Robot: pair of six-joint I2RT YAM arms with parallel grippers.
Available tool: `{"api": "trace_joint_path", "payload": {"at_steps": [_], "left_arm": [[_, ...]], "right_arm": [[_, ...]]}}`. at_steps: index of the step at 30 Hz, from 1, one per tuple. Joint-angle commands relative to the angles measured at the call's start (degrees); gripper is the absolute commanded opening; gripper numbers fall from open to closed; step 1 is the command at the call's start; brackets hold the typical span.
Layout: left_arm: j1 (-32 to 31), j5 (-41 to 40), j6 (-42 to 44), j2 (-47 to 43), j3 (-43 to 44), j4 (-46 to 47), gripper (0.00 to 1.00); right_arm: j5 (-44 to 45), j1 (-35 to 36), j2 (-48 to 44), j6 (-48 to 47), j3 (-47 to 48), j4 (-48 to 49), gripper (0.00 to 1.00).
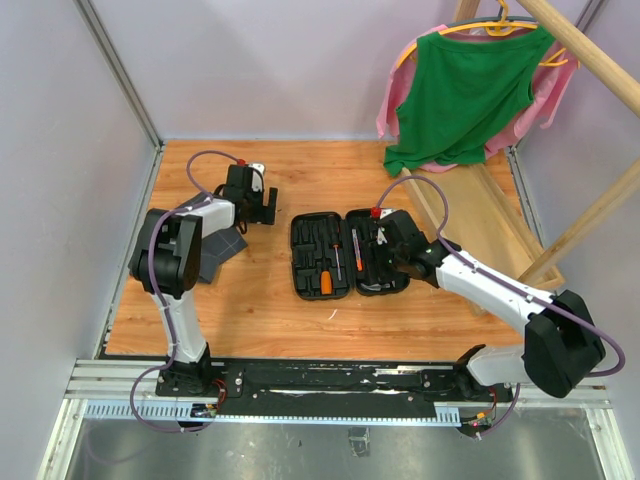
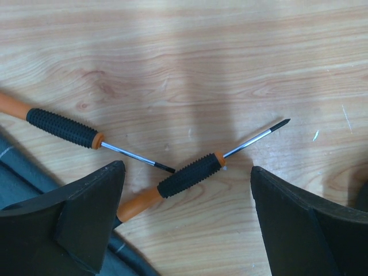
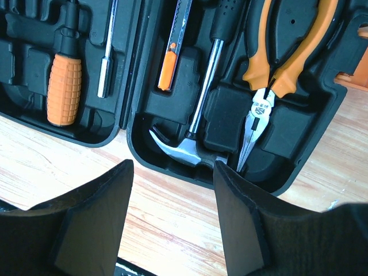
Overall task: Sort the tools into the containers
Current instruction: Pick up the screwdriver from the center of the board.
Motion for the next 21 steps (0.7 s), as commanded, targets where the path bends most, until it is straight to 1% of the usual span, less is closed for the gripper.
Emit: {"api": "trace_joint_path", "payload": {"at_steps": [1, 6, 8, 11, 16, 17, 21], "left_arm": [[0.52, 1.36, 0.80, 1.90, 1.90, -2.19, 0.92], [0.50, 2.71, 0.74, 1.82, 1.92, -3.09, 0.81], [0.50, 3.55, 0.50, 1.71, 1.81, -3.23, 0.78], [0.50, 4.85, 0.32, 1.67, 1.72, -3.58, 0.70], [0.53, 6.16, 0.03, 1.52, 1.34, -3.59, 0.60], [0.50, 6.37, -0.05, 1.50, 1.28, -3.56, 0.57], [0.54, 7.04, -0.46, 1.37, 1.33, -3.47, 0.49]], "right_arm": [[-0.44, -0.17, 0.67, 0.06, 1.76, -0.47, 0.59], [-0.28, -0.17, 0.66, -0.01, 1.68, -0.60, 0.59], [-0.11, -0.19, 0.69, -0.04, 1.66, -0.80, 0.59], [0.00, -0.18, 0.69, -0.14, 1.51, -0.89, 0.59], [0.25, -0.17, 0.52, 0.15, 1.49, -1.00, 0.59], [0.33, -0.17, 0.52, 0.20, 1.50, -1.05, 0.59], [0.75, -0.19, 0.18, 0.37, 1.50, -1.26, 0.59]]}}
